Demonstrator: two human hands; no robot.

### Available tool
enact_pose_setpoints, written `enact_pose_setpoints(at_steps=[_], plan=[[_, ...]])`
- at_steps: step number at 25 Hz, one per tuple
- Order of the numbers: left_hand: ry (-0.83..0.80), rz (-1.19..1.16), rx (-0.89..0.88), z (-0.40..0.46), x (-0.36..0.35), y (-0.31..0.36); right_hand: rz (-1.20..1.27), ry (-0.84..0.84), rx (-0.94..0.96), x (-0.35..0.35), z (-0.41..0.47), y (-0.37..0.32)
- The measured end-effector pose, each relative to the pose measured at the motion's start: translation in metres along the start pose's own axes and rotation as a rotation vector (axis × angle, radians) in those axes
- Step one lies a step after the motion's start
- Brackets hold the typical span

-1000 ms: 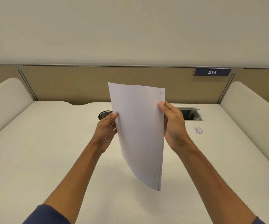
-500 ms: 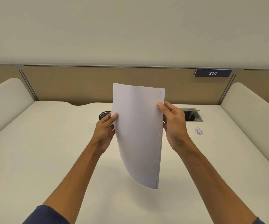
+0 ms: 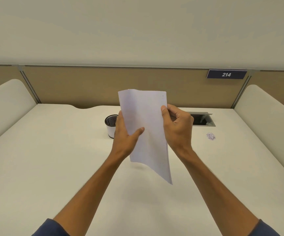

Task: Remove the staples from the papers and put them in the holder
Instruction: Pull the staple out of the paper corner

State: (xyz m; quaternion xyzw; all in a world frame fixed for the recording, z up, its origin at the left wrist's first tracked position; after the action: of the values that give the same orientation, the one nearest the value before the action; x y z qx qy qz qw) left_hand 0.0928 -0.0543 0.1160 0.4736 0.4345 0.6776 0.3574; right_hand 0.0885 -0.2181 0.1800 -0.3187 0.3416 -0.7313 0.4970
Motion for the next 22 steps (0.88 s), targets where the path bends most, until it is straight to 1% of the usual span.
enact_pose_setpoints(at_steps=[3,6,8,9,13,14,16,18,20,22], plan=[[-0.096,0.076,0.01,-0.012,-0.01,0.01,-0.072,0.022,0.068,-0.005,-0.001,0.001],[-0.254,0.166,-0.09,-0.025,-0.018,0.024,-0.16,0.009,0.109,-0.01,-0.001,0.004],[-0.346,0.152,-0.11,-0.029,-0.024,0.029,-0.2,-0.024,0.121,-0.014,-0.001,0.004],[-0.363,0.125,-0.111,-0.029,-0.027,0.029,-0.202,-0.039,0.114,-0.015,-0.002,0.003],[-0.334,0.077,-0.194,-0.03,-0.029,0.032,-0.101,-0.138,0.041,-0.023,-0.002,0.0],[-0.296,0.078,-0.204,-0.029,-0.029,0.031,-0.078,-0.181,0.029,-0.025,-0.002,0.001],[-0.17,0.042,-0.193,-0.024,-0.026,0.028,-0.046,-0.273,-0.002,-0.028,-0.002,0.004],[-0.097,-0.042,-0.157,-0.019,-0.021,0.024,-0.048,-0.347,-0.022,-0.03,-0.002,0.008],[-0.112,-0.133,-0.094,-0.015,-0.015,0.022,-0.057,-0.373,-0.028,-0.028,0.0,0.016],[-0.169,-0.195,-0.025,-0.014,-0.009,0.022,-0.097,-0.329,-0.019,-0.022,0.007,0.028]])
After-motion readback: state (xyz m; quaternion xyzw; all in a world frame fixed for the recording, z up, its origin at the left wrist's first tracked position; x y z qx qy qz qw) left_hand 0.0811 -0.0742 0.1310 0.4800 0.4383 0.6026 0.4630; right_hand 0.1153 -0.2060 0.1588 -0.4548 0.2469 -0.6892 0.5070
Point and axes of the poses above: each hand's wrist, its own z-axis towards the middle knuckle, its own x-axis out of the back of the hand, y = z × x, the point moved 2 cm from there along z, towards the middle knuckle, and after that the axes turned 1 degree about x, right-handed, at the moved point
